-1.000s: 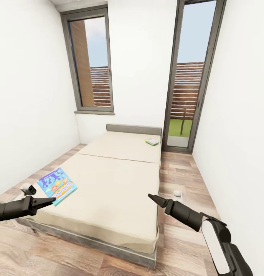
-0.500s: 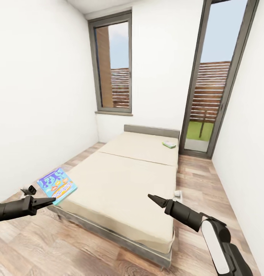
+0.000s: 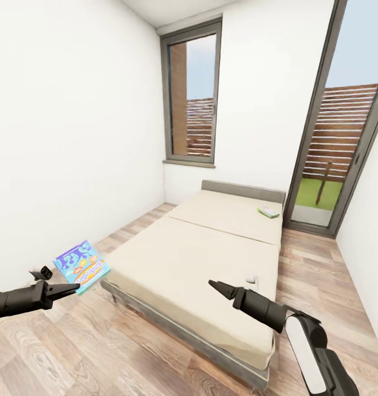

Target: Put all the toys in the child's room - the three board games (two on the bed and one on the table), the two jigsaw puzzles on the table, and the tennis ball on the table - inside the toy box on the table in the child's room.

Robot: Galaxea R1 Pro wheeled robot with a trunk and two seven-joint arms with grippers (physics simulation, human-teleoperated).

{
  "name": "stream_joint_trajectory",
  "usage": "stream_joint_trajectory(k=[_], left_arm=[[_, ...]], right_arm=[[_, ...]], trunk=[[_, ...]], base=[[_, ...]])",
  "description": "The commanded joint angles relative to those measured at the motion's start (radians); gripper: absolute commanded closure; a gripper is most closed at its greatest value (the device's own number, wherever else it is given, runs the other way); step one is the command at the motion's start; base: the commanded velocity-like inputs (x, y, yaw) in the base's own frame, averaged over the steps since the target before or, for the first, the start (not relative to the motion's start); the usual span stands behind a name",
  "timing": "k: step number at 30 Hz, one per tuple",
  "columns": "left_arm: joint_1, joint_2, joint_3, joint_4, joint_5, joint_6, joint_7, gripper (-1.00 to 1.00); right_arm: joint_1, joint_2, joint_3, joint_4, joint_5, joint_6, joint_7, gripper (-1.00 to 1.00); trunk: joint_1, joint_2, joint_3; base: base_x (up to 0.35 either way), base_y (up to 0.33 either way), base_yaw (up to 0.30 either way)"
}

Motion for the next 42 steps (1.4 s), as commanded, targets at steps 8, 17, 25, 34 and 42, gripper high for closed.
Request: stream_joint_trajectory(k=[8,17,25,34,42], left_arm=[[-0.001,0.0,-0.001,0.0,0.002,0.01,-0.004,1.0],[-0.001,0.0,-0.003,0.0,0.003,0.011,-0.004,1.0],[-0.001,0.0,-0.003,0.0,0.004,0.011,-0.004,1.0],[0.0,0.0,-0.003,0.0,0.009,0.011,-0.004,1.0],[0.017,0.0,0.003,0.001,0.013,0.011,-0.004,1.0]], right_arm=[[0.0,0.0,0.004,0.0,-0.003,0.005,0.0,-1.0],[0.0,0.001,0.004,0.001,-0.002,0.005,0.0,-1.0],[-0.001,0.001,0.004,0.001,-0.001,0.005,0.0,-1.0],[0.0,0.001,0.004,0.001,-0.001,0.005,0.0,-1.0],[-0.001,0.001,0.004,0.001,-0.001,0.005,0.0,-1.0]], trunk=[[-0.031,0.056,0.024],[-0.065,0.119,0.052],[-0.096,0.175,0.077],[-0.123,0.224,0.099],[-0.123,0.224,0.099]], base=[[-0.008,0.006,0.282],[0.0,0.0,0.282],[0.0,0.0,0.282],[0.0,0.0,0.282],[0.0,0.0,0.282]])
